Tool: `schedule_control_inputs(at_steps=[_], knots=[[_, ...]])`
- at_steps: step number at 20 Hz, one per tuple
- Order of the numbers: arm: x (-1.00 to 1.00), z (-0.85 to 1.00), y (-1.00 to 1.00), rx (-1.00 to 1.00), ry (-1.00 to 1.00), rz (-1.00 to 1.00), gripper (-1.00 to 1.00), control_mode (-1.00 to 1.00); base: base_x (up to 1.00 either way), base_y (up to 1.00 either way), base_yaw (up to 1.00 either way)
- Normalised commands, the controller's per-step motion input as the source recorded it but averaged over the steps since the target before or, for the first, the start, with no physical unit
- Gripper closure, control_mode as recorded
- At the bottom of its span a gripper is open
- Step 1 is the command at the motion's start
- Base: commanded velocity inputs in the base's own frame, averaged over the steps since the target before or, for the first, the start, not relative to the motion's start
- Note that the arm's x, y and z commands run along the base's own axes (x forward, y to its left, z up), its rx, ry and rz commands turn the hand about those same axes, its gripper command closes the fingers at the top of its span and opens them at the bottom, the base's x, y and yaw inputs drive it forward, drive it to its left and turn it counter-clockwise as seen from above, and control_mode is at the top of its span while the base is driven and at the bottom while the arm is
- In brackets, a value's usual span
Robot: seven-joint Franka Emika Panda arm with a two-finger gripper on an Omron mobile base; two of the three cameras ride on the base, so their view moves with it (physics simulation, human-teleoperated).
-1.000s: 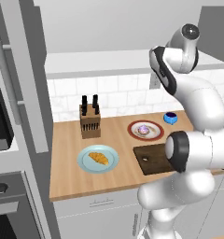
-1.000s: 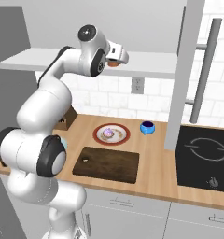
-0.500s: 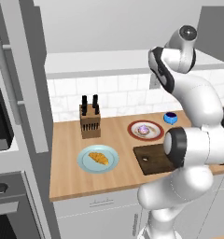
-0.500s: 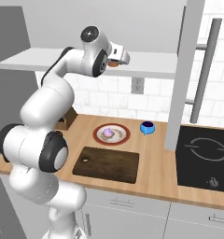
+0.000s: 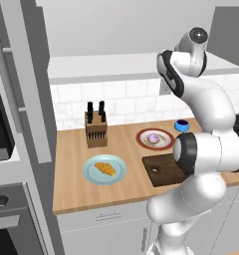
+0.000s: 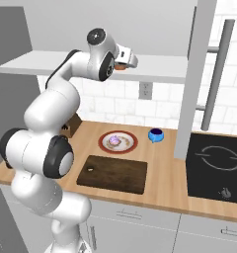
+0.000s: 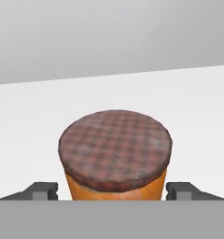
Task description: From the different types of pastries on the counter, select a croissant and place it on the cutting board. Then retrieve a jar of jam from the cabinet and place it alongside the croissant on the cutting board.
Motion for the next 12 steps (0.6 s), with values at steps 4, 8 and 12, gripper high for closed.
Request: schedule_control_inputs(at_steps=[4, 8, 12], knots=[[0.01, -0.09, 0.0, 0.0, 0.0, 0.0, 1.0, -1.0, 0.0, 0.0, 0.0], [0.0, -0.09, 0.0, 0.0, 0.0, 0.0, 1.0, -1.0, 0.0, 0.0, 0.0], [-0.52, 0.05, 0.02, -0.03, -0.1, 0.0, 1.0, -1.0, 0.0, 0.0, 0.0]])
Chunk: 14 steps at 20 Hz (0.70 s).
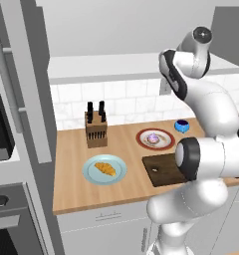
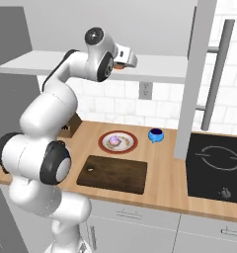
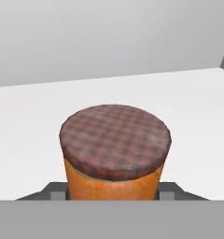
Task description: From the different types of pastries on the counter, select a croissant and place it on the cutting board. Then retrieve a jar of jam from the cabinet and place it alongside the croissant on the cutting board.
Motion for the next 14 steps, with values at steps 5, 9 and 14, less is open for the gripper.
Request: schedule_control_inputs(at_steps=[5, 9, 14], knots=[[-0.98, 0.29, 0.02, -0.19, -0.18, 0.0, 1.0, -1.0, 0.0, 0.0, 0.0], [-1.0, 0.07, 0.0, -0.05, -0.01, 0.03, 1.0, -1.0, 0.0, 0.0, 0.0], [-1.0, 0.3, 0.0, -0.04, 0.0, 0.11, 1.0, -1.0, 0.0, 0.0, 0.0]])
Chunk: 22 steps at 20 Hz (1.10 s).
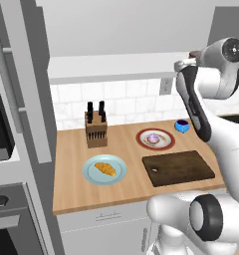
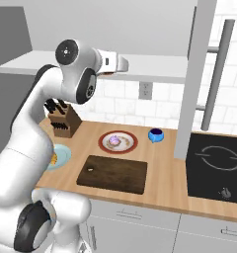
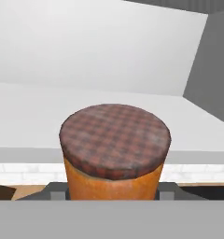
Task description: From the different types of pastries on the counter, select a croissant and place it on the cutting board. Then retrieve a jar of jam from the cabinet and place it alongside the croissant on the cutting board.
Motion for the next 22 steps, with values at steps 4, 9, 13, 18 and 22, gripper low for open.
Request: schedule_control_inputs(at_steps=[4, 9, 13, 18, 22], knots=[[-1.0, 0.3, 0.0, -0.09, 0.0, 0.21, 1.0, -1.0, 0.0, 0.0, 0.0], [-1.0, 0.01, 0.0, -0.04, 0.01, 0.25, 1.0, -1.0, 0.0, 0.0, 0.0], [-0.92, -0.29, 0.0, 0.0, 0.11, 0.26, 1.0, -1.0, 0.0, 0.0, 0.0], [-0.21, -0.72, 0.33, 0.0, 0.16, 0.24, 1.0, -1.0, 0.0, 0.0, 0.0], [-0.04, -0.57, 0.67, 0.0, 0.12, 0.17, 1.0, -1.0, 0.0, 0.0, 0.0]])
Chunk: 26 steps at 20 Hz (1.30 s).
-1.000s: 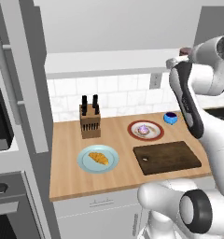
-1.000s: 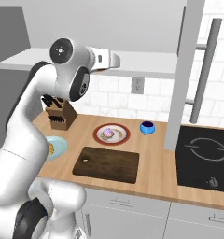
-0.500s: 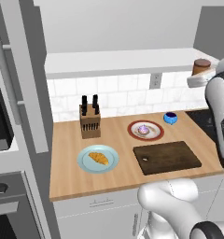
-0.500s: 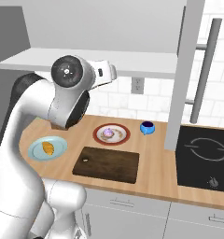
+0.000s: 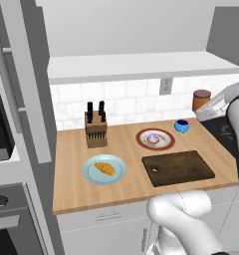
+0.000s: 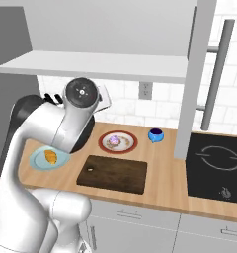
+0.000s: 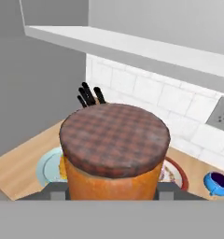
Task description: From the different types of pastries on the counter, select a croissant and place it on the cutting board. Then retrieve a jar of jam from the cabinet and place it alongside the croissant on the cutting board.
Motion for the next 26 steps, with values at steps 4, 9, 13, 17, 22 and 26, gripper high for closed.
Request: schedule_control_inputs(at_steps=[4, 9, 13, 17, 22, 26], knots=[[0.04, -0.65, 0.16, 0.0, 0.15, 0.14, 1.0, -1.0, 0.0, 0.0, 0.0], [-0.01, -0.48, 0.01, 0.0, 0.13, 0.2, 1.0, -1.0, 0.0, 0.0, 0.0], [0.0, -0.41, 0.1, -0.01, 0.09, 0.22, 1.0, -1.0, 0.0, 0.0, 0.0], [0.0, -0.48, 0.12, -0.01, 0.07, 0.16, 1.0, -1.0, 0.0, 0.0, 0.0], [0.0, -0.38, -0.1, 0.0, 0.01, 0.12, 1.0, -1.0, 0.0, 0.0, 0.0], [0.0, -0.27, -0.31, 0.0, 0.0, 0.1, 1.0, -1.0, 0.0, 0.0, 0.0]])
